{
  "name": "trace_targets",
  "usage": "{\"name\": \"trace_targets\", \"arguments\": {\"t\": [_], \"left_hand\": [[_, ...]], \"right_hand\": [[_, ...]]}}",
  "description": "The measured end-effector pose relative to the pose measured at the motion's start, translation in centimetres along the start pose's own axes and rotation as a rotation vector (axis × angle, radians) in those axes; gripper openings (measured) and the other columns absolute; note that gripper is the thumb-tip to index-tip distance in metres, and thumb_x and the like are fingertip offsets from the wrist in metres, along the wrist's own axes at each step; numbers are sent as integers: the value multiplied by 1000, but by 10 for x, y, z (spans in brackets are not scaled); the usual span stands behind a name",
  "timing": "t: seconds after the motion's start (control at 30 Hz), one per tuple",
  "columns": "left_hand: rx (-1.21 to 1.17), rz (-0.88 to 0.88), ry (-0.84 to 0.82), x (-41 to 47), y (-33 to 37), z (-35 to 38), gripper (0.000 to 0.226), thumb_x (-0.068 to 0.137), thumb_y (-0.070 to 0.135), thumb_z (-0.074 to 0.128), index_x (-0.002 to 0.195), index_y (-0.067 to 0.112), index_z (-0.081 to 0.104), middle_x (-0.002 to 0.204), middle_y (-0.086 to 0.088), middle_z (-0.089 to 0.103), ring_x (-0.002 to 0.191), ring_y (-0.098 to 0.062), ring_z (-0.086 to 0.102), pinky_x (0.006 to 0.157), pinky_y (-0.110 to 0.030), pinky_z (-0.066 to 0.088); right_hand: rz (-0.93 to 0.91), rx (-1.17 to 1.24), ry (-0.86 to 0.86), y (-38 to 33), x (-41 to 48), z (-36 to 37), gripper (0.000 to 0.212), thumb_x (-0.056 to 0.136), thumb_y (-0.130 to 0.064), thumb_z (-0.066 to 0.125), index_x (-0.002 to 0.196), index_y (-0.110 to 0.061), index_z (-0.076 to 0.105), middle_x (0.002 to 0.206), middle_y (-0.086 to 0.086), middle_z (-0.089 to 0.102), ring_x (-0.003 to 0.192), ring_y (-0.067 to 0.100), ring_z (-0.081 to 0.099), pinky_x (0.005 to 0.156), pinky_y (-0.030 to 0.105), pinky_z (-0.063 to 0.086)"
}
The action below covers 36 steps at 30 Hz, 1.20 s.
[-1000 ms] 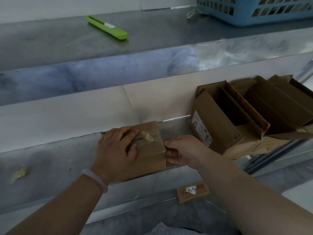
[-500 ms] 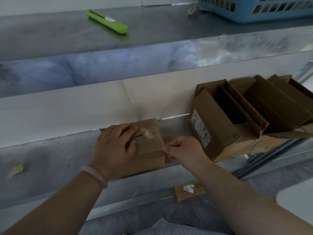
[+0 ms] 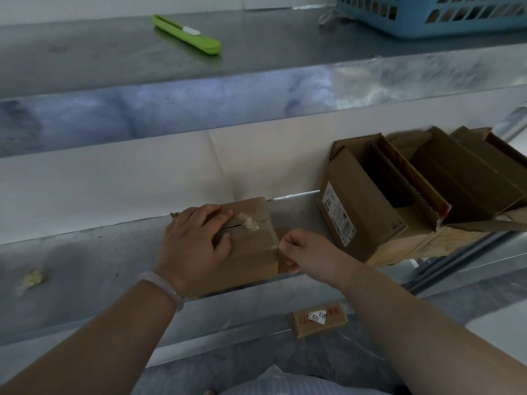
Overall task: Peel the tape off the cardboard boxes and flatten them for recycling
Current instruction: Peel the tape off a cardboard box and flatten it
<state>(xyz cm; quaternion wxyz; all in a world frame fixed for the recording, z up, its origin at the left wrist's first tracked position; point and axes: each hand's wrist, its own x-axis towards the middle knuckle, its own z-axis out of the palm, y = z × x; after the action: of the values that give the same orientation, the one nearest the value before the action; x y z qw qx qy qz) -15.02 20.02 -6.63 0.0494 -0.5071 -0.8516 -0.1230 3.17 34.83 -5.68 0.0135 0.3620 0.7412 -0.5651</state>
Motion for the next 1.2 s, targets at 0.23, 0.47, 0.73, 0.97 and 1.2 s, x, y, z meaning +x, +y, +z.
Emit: {"name": "trace_targets", "arguments": {"t": [0.23, 0.47, 0.73, 0.97, 1.2], "left_hand": [[-21, -13, -19, 0, 1, -2, 61, 80, 54, 30, 128, 30, 60, 131, 5, 54, 119, -22, 48, 99, -42, 41], [-48, 8, -6, 1, -2, -1, 57, 81, 52, 35, 125, 28, 62, 129, 4, 57, 117, -23, 51, 98, -43, 43], [-47, 21, 23, -2, -4, 4, 51, 84, 49, 39, 124, 29, 63, 127, 5, 58, 117, -22, 52, 98, -42, 43], [-54, 19, 19, -2, -5, 4, 51, 83, 50, 40, 124, 31, 63, 129, 5, 58, 117, -21, 52, 100, -41, 42], [-65, 36, 37, -2, -4, 3, 49, 83, 47, 43, 122, 27, 65, 126, 2, 60, 114, -24, 56, 96, -44, 45]], "right_hand": [[222, 476, -216, -11, 0, -4, 24, 97, -8, 49, 75, -7, 55, 62, 3, 52, 52, 11, 51, 51, 27, 52], [233, 566, -247, -12, 4, -12, 26, 95, -10, 54, 71, -7, 61, 65, 3, 50, 53, 10, 45, 47, 22, 43], [-165, 68, 264, -39, 32, -59, 14, 91, -26, 64, 81, -17, 68, 62, -4, 64, 57, 9, 63, 57, 25, 54], [-208, 459, 306, -24, 49, -28, 24, 80, -23, 78, 99, -24, 64, 92, -4, 75, 89, 10, 71, 85, 33, 57], [-427, 114, 583, -18, 55, -16, 46, 79, -9, 74, 89, -45, 48, 78, -10, 66, 74, -1, 63, 63, 7, 47]]}}
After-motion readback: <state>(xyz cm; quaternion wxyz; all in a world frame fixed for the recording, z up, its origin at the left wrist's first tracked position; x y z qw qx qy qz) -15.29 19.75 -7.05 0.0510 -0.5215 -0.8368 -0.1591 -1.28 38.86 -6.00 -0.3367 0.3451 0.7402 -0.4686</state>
